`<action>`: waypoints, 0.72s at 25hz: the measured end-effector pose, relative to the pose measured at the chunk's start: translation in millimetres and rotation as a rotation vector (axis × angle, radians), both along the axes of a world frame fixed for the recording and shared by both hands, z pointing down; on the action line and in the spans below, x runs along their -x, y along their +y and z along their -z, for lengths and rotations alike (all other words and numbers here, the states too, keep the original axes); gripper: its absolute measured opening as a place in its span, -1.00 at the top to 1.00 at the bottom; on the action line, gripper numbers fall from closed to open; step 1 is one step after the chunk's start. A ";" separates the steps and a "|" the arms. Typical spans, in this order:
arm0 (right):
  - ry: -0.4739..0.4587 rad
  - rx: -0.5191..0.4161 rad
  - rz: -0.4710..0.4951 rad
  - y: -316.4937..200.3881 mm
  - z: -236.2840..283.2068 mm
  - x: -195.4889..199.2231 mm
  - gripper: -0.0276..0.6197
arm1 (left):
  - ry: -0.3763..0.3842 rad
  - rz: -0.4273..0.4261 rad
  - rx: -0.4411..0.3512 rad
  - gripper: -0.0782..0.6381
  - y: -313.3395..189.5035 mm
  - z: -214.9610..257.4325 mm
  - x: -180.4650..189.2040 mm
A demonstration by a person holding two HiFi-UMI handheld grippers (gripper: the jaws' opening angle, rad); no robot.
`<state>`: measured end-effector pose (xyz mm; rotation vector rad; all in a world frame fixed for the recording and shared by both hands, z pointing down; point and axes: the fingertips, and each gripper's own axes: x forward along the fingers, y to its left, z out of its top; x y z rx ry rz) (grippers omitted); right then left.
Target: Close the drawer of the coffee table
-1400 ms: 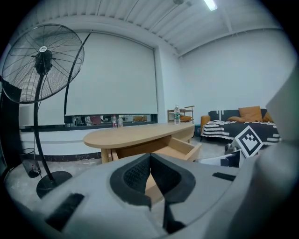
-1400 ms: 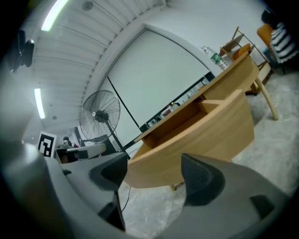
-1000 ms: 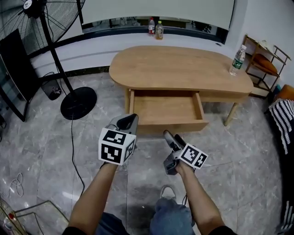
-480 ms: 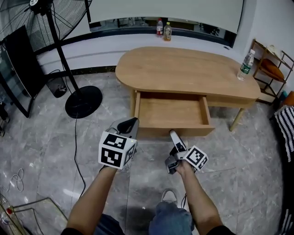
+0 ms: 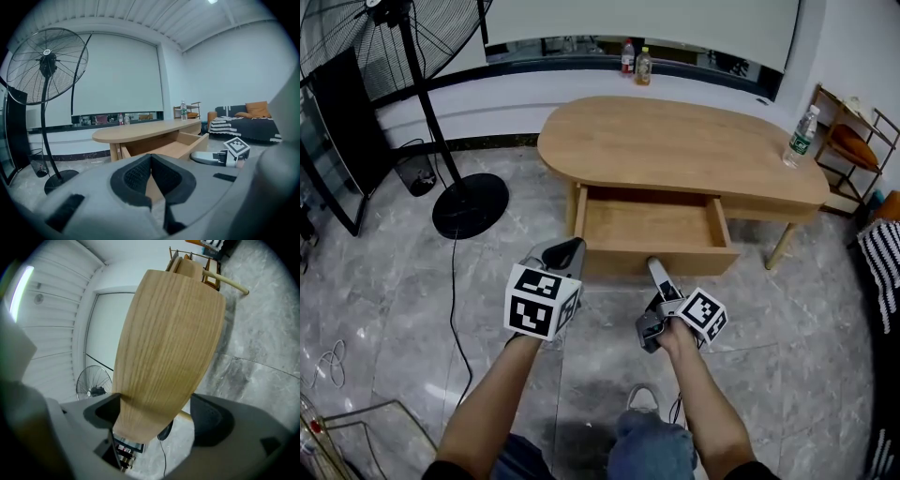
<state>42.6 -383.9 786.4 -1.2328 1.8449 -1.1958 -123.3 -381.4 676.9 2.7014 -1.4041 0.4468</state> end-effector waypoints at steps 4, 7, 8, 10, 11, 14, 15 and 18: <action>-0.004 0.045 -0.015 -1.9 6.6 0.9 -0.47 | 0.010 -0.010 -0.010 0.76 0.0 4.2 -5.3; -0.006 0.068 -0.005 -2.9 5.9 3.2 -0.47 | 0.019 -0.019 -0.013 0.76 0.6 5.9 -11.1; -0.007 0.073 -0.001 -3.0 5.8 3.5 -0.47 | 0.021 -0.021 -0.016 0.76 0.6 6.5 -13.0; -0.008 0.077 0.006 -3.5 6.2 4.2 -0.47 | 0.021 -0.023 -0.018 0.76 0.0 7.1 -15.7; -0.008 0.077 0.010 -4.1 6.5 4.2 -0.48 | 0.020 -0.023 -0.018 0.76 -0.6 7.0 -16.6; -0.007 0.079 0.019 -8.2 6.3 4.4 -0.48 | 0.017 -0.023 -0.014 0.76 -3.2 5.0 -17.4; -0.007 0.083 0.021 -10.7 5.9 4.7 -0.48 | 0.018 -0.022 -0.013 0.76 -3.9 4.5 -17.5; -0.009 0.095 0.026 -20.1 5.7 5.9 -0.48 | 0.022 -0.022 -0.012 0.76 -6.3 5.2 -18.8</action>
